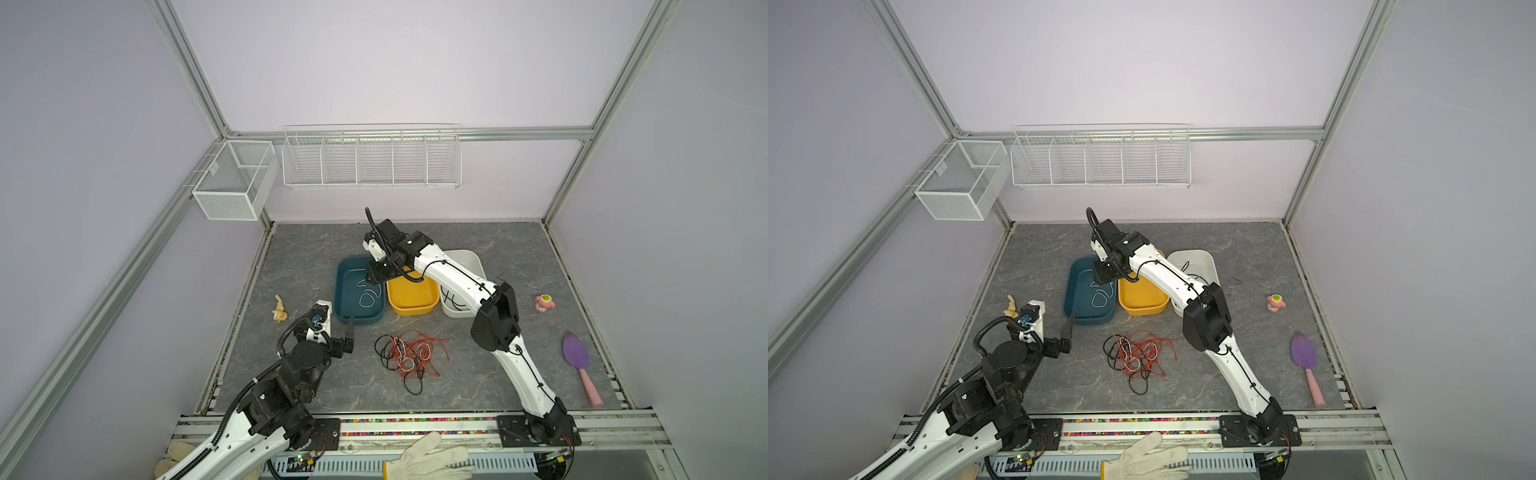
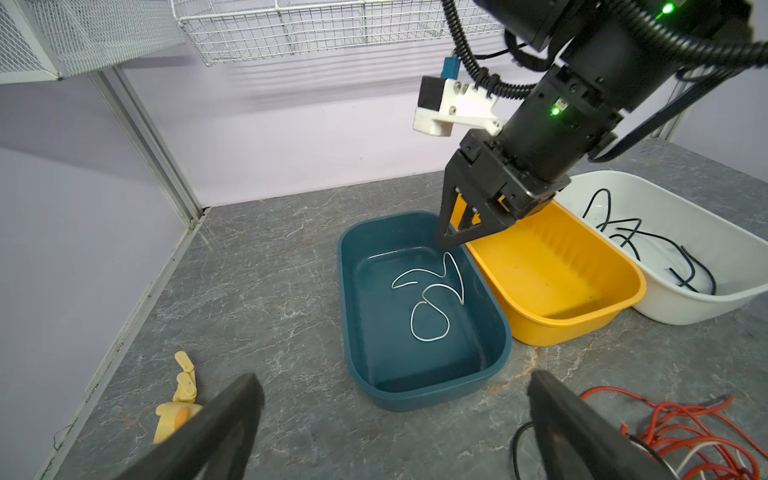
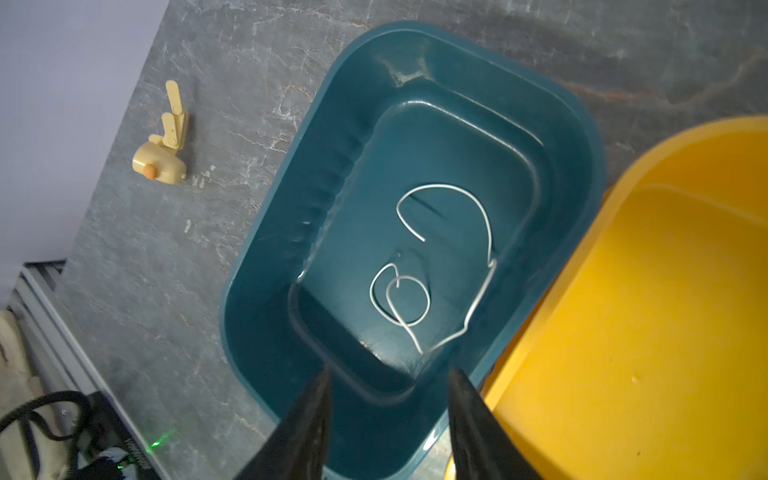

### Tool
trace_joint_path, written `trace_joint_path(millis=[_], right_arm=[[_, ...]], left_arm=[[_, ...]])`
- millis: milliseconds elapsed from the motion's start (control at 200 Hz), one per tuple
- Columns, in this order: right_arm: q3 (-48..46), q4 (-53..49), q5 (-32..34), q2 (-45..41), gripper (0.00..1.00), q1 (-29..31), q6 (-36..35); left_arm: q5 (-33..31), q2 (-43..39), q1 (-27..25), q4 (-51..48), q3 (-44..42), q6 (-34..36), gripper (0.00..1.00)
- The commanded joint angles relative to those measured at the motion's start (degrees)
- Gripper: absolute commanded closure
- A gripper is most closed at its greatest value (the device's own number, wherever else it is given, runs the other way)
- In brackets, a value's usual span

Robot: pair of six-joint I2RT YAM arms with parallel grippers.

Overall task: Untangle the cables
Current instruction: 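Move the right gripper back down to the cable pile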

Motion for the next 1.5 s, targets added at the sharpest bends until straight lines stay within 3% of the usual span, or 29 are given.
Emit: trace_joint_path(millis=[0,50,95,120,140,405,560,840,1045,1279,1494], right_arm=[[-4.77,1.31,0.41,-9.38,0.33,0.34,-0.66],[-8.16,2.52,0.0,-12.67,0.21,0.29,-0.25],[-11.66,3.93,-0.64,-15.88,0.0,0.34,0.13],[-13.81,4.86,-1.09,-17.95,0.1,0.36,0.27],[-15.64,5.7,-1.54,-19.47,0.12,0.43,0.51],[-43.8,16.88,-1.98,-41.26,0.12,0.83,4.43],[-58.22,21.37,1.34,-51.19,0.12,0.77,6.39],[-70.46,22.23,4.85,-58.64,0.12,0.64,8.47],[-80.11,29.59,-4.13,-61.4,0.12,1.64,9.72],[-87.21,31.09,1.59,-66.6,0.12,8.66,8.79],[-91.44,34.74,2.7,-69.11,0.12,10.84,10.88]], left_arm=[[1.19,0.42,0.36,0.89,-0.42,1.24,0.01],[1.38,0.61,0.36,0.97,-0.48,1.35,0.01],[1.64,0.76,0.32,1.04,-0.52,1.55,0.01],[1.7,0.84,0.36,1.09,-0.55,1.69,0.01],[1.83,0.95,0.36,1.06,-0.49,1.77,0.01],[2.82,1.48,0.36,1.35,-0.62,2.21,0.01],[3.51,1.65,0.35,1.54,-0.74,2.52,0.01],[6.33,3.28,0.34,1.86,-0.47,3.87,0.01],[6.41,3.49,0.34,2.01,-0.56,3.88,0.01],[7.1,4.21,0.36,2.75,-0.9,4.35,0.01],[7.66,4.94,0.36,2.97,-1.04,5.42,0.01]])
